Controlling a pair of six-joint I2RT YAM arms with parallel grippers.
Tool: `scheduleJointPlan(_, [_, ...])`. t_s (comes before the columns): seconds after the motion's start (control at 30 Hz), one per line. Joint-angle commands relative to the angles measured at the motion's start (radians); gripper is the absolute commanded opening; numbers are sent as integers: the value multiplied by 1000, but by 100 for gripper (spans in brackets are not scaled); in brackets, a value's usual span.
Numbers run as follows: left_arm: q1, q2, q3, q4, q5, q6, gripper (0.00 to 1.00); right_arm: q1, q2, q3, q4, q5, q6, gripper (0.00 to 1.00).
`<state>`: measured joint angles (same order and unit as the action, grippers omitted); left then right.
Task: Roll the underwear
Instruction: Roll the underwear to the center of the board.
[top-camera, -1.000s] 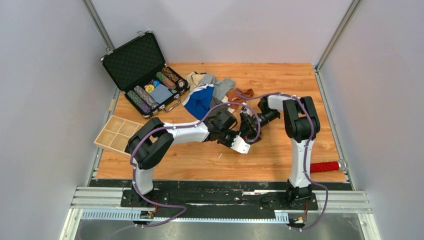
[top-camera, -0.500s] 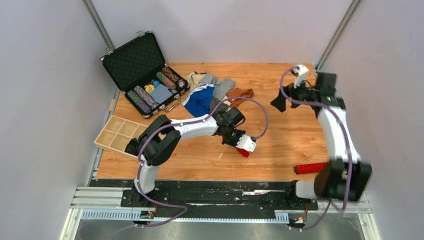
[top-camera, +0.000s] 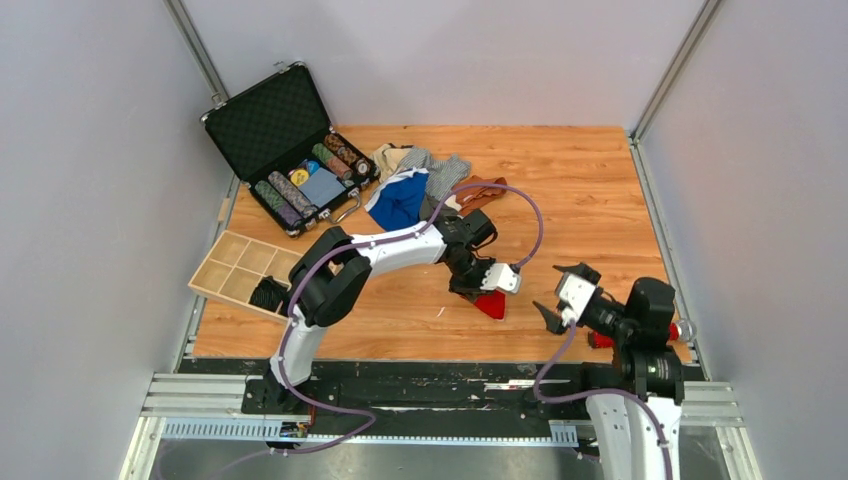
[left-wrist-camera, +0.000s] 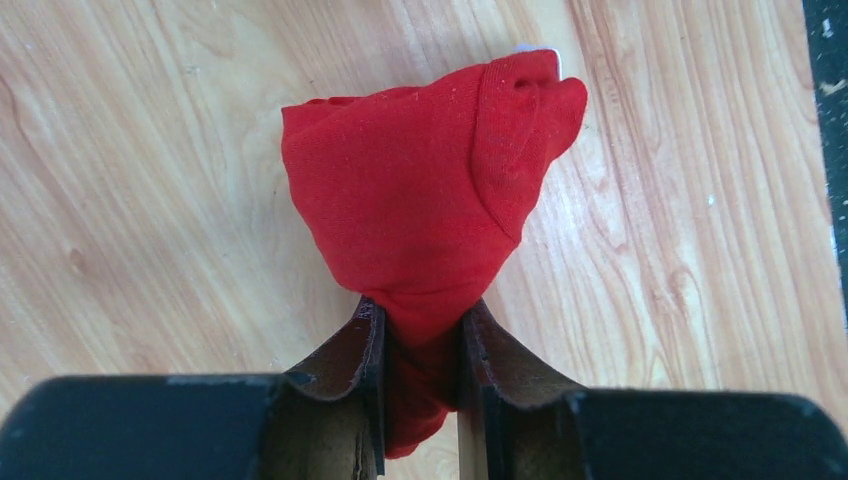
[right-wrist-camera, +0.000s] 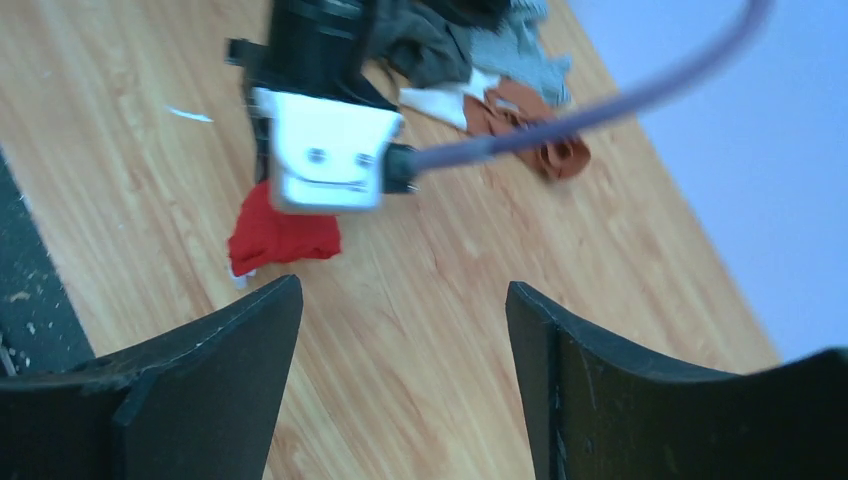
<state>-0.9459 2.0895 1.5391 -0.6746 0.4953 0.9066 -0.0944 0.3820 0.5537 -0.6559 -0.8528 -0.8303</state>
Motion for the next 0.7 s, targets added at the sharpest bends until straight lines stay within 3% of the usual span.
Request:
scheduleJointPlan(0.0, [-5, 121, 5, -194, 49, -110, 0, 16, -91, -29, -314, -193, -407, 78])
scheduleJointPlan(0.13, [-4, 135, 15, -162, 46, -157, 0, 20, -45, -71, -381, -237, -571, 79])
scheduleJointPlan(0.27, [-3, 147, 26, -153, 50, -196, 0, 49, -3, -127, -296, -247, -634, 75])
scheduleJointPlan(0.5, [-3, 147, 3, -146, 53, -219, 0, 265, 146, -142, -142, -146, -515, 72])
scheduleJointPlan(0.67, [1, 154, 3, -150, 63, -226, 0, 507, 159, -247, 158, 69, -347, 79])
